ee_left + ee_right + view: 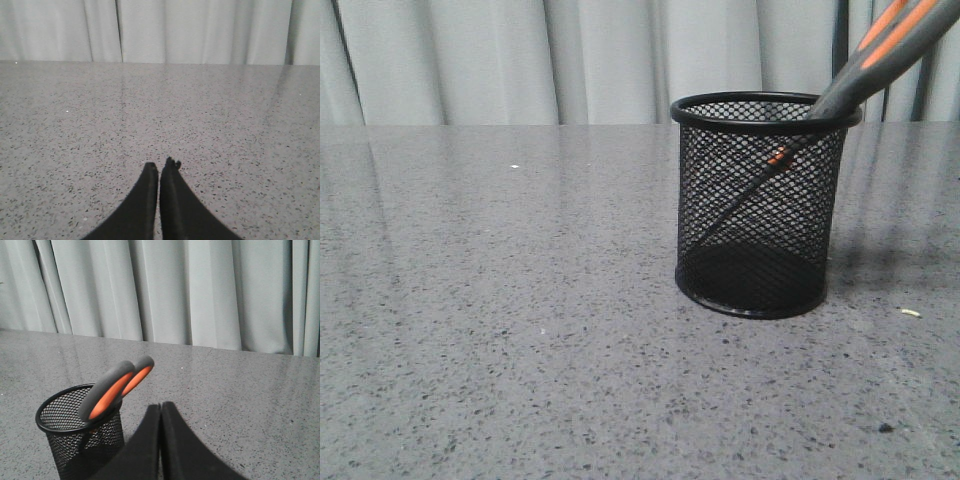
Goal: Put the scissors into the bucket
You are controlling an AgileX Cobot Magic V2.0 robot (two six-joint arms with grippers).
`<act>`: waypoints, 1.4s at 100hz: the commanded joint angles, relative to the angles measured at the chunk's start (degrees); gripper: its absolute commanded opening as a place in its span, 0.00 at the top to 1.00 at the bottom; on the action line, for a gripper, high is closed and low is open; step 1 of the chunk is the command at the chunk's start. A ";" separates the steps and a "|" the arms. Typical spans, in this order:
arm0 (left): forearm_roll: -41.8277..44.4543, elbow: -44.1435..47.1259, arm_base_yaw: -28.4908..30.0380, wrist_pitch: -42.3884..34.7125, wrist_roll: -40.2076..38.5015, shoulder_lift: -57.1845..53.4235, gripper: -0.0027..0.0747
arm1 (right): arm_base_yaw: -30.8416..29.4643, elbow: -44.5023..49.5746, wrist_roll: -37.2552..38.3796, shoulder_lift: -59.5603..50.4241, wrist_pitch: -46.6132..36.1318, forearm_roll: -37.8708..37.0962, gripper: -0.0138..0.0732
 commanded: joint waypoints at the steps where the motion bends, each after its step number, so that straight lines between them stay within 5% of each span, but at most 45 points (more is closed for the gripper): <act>1: -0.03 2.33 0.04 -4.15 -0.49 -1.57 0.99 | 0.09 -1.60 -0.02 0.48 -4.50 0.07 0.90; 54: -0.03 2.33 0.04 -4.07 -0.49 -1.57 0.99 | 0.09 -1.60 -0.02 0.48 -4.50 0.07 0.90; 65: -0.03 2.33 0.04 -4.07 -0.49 -1.57 0.99 | -0.16 -1.32 -0.02 0.48 -4.06 -4.75 0.90; 108: -0.03 2.33 0.04 -4.07 -0.49 -1.57 0.99 | -17.83 14.28 1.13 -8.29 -11.43 -6.36 0.90; 140: -0.03 2.33 0.04 -3.94 -0.49 -1.57 0.99 | -21.16 16.91 3.88 -9.73 -6.19 -8.54 0.90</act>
